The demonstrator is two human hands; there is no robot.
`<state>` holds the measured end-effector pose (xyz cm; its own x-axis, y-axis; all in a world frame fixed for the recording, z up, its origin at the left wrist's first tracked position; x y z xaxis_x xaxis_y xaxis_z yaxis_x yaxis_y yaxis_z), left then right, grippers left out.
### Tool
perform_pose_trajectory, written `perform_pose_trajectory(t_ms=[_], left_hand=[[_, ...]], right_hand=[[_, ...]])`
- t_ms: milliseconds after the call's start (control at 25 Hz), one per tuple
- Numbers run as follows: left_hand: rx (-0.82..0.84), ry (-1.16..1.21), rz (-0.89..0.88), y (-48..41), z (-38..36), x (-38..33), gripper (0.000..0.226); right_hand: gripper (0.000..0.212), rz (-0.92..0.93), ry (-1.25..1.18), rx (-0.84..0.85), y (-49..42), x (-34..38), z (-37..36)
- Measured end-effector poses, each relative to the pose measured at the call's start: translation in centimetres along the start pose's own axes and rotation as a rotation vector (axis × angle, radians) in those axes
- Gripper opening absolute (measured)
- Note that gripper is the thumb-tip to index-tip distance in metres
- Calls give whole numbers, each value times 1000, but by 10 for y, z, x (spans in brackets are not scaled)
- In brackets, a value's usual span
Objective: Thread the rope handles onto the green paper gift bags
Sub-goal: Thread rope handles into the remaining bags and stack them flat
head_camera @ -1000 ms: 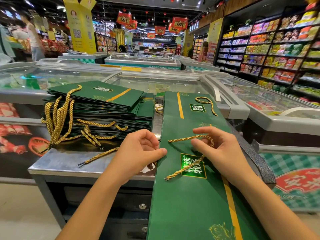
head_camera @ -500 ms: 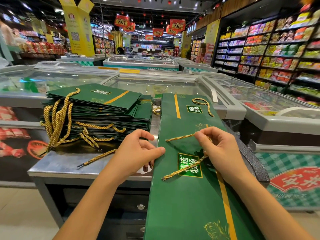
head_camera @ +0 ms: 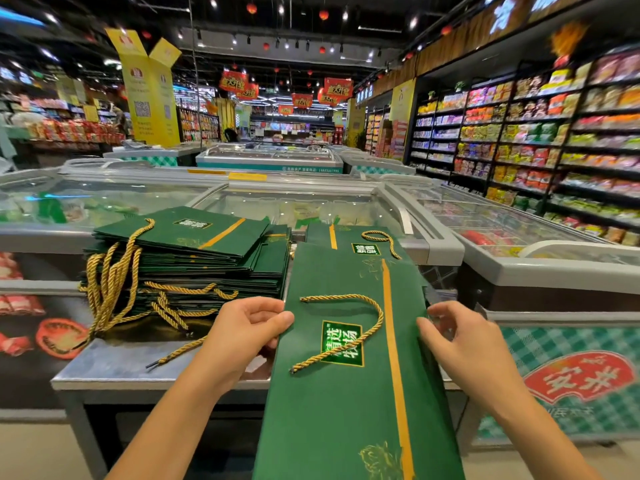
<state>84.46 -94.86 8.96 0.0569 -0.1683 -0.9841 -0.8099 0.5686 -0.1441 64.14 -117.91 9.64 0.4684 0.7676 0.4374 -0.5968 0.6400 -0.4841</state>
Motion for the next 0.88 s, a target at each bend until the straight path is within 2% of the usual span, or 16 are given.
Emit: perform_pose_trajectory(t_ms=[80, 200, 280, 640, 760, 880], left_hand=[[-15, 51, 32, -1, 0, -3, 11], [-41, 156, 97, -1, -3, -10, 11], [-60, 183, 95, -3, -7, -21, 9], [-67, 127, -310, -31, -28, -142, 16], [-32, 143, -352, -31, -31, -159, 13], [28, 155, -319, -28, -30, -154, 10]], right_hand=[[28, -48, -36, 78, 1, 2, 4], [31, -225, -406, 130, -8, 1, 10], [28, -265, -605, 77, -18, 4, 20], [11, -31, -874, -184, -77, 59, 103], [11, 15, -922, -235, -89, 62, 114], [24, -1, -1028, -183, -89, 55, 110]])
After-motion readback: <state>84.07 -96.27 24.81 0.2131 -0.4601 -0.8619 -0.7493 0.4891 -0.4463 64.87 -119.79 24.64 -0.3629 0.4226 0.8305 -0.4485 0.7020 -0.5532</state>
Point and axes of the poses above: each hand's wrist, its own y-axis away from the middle knuckle, its own z-axis out of the back of the hand, x = y × z, the point moved 1 cm from there along -y, towards the middle knuckle, and after that the axes turned 10 degrees about y, right-handed, at the moved point
